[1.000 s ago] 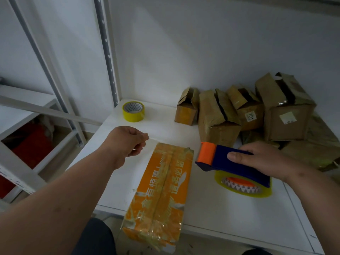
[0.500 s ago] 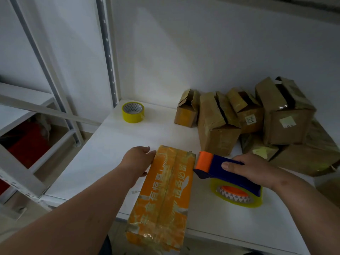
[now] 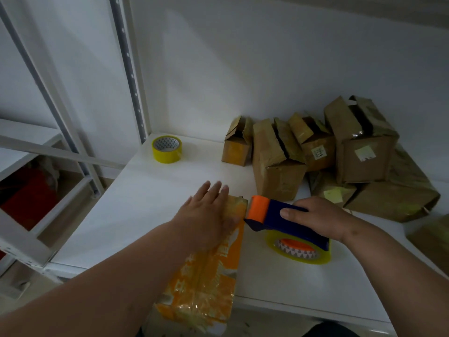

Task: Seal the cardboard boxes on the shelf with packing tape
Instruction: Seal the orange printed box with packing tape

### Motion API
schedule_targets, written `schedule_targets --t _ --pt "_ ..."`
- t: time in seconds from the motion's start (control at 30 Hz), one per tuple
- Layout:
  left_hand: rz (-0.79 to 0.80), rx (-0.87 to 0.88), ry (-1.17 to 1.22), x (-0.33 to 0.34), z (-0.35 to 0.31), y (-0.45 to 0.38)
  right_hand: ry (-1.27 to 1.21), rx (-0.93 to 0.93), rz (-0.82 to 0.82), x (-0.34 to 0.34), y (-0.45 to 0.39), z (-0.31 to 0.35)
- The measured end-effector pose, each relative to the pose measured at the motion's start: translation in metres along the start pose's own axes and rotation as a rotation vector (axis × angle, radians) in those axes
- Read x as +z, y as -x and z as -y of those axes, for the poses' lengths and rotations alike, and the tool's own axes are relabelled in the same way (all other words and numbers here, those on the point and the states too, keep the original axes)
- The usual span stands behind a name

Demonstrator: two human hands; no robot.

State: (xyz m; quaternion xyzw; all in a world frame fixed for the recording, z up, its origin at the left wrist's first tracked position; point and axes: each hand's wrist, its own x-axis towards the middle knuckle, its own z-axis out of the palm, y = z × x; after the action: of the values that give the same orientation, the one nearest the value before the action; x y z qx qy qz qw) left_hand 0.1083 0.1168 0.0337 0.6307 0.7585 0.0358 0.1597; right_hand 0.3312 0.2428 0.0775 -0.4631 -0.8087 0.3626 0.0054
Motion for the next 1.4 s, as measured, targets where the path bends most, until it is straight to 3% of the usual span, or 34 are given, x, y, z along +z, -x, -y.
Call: schedule_targets --t 0.53,0.73,0.9,1.1,1.27,1.4 --pt "0.003 -0.012 0.009 0.0 0.0 0.005 -0.085 -0.079 0.056 -0.012 0.009 -0.023" --pt "0.011 0.021 0.055 -0.003 0.005 0.003 -0.037 -0.021 0.003 -0.03 0.018 -0.042" --pt "-0.005 0.014 0.063 -0.001 0.004 0.004 0.18 -0.015 -0.014 -0.03 0.013 -0.03" --pt "-0.027 0.013 0.07 0.002 0.002 0.005 0.499 0.066 0.087 -0.02 -0.007 0.013" --pt "-0.002 -0.001 0.063 -0.001 -0.001 0.006 0.518 0.127 0.152 -0.002 -0.031 0.029" --pt "0.006 -0.008 0.057 -0.001 -0.002 0.007 0.395 0.211 0.196 -0.002 -0.042 0.031"
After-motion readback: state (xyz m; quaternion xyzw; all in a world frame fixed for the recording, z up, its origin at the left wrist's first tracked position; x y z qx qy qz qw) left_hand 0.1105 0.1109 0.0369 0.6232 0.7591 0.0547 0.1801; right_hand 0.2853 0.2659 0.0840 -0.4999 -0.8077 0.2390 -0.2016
